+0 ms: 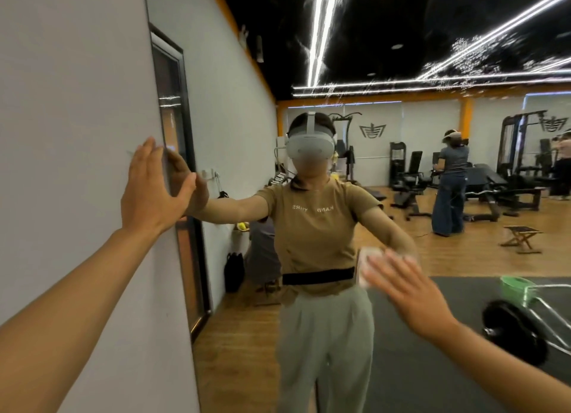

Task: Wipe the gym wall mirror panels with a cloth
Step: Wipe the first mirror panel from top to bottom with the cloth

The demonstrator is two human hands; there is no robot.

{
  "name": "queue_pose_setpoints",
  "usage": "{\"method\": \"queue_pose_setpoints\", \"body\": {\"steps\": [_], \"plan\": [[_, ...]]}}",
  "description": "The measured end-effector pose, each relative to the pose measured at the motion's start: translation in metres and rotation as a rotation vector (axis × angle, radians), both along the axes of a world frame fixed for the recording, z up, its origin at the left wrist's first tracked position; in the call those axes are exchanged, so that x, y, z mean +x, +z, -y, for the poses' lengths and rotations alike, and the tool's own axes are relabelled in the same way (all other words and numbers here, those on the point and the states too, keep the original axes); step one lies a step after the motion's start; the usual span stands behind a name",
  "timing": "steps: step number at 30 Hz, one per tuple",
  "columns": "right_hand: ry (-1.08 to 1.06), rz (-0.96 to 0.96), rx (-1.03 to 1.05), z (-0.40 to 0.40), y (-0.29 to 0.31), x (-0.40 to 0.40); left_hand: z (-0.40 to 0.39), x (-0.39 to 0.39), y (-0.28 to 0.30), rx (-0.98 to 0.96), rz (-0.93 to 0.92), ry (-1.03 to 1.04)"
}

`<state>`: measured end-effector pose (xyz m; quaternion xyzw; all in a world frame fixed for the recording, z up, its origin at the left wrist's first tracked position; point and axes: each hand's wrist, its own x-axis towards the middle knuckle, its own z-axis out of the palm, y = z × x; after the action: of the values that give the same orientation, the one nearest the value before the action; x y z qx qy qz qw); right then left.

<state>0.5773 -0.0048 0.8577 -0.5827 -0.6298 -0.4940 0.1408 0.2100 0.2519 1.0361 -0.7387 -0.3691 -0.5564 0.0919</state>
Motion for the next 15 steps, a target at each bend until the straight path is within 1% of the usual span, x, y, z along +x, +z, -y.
{"method": "queue_pose_setpoints", "body": {"steps": [3, 5, 7, 8, 9, 11, 13, 15], "plan": [[0.032, -0.221, 0.274, -0.016, 0.098, -0.009, 0.0, 0.002, -0.001, -0.011, 0.0, 0.005], [0.033, -0.366, 0.42, -0.021, 0.157, -0.013, -0.002, 0.002, -0.001, -0.016, -0.002, 0.008], [0.05, -0.466, 0.507, -0.023, 0.189, -0.016, -0.003, 0.003, -0.001, -0.026, -0.003, 0.01], [0.058, -0.48, 0.529, -0.024, 0.19, -0.018, -0.003, 0.003, -0.001, -0.028, -0.002, 0.011], [0.059, -0.476, 0.54, -0.025, 0.181, -0.018, -0.002, 0.003, -0.001, -0.03, 0.0, 0.009], [0.058, -0.431, 0.531, -0.025, 0.135, -0.018, -0.001, 0.004, -0.002, -0.032, 0.003, 0.003], [0.054, -0.388, 0.469, -0.021, 0.062, -0.016, 0.0, 0.004, -0.002, -0.03, 0.001, 0.005], [0.025, -0.362, 0.333, -0.011, -0.016, -0.013, 0.002, 0.004, -0.002, -0.031, -0.003, 0.008]]}}
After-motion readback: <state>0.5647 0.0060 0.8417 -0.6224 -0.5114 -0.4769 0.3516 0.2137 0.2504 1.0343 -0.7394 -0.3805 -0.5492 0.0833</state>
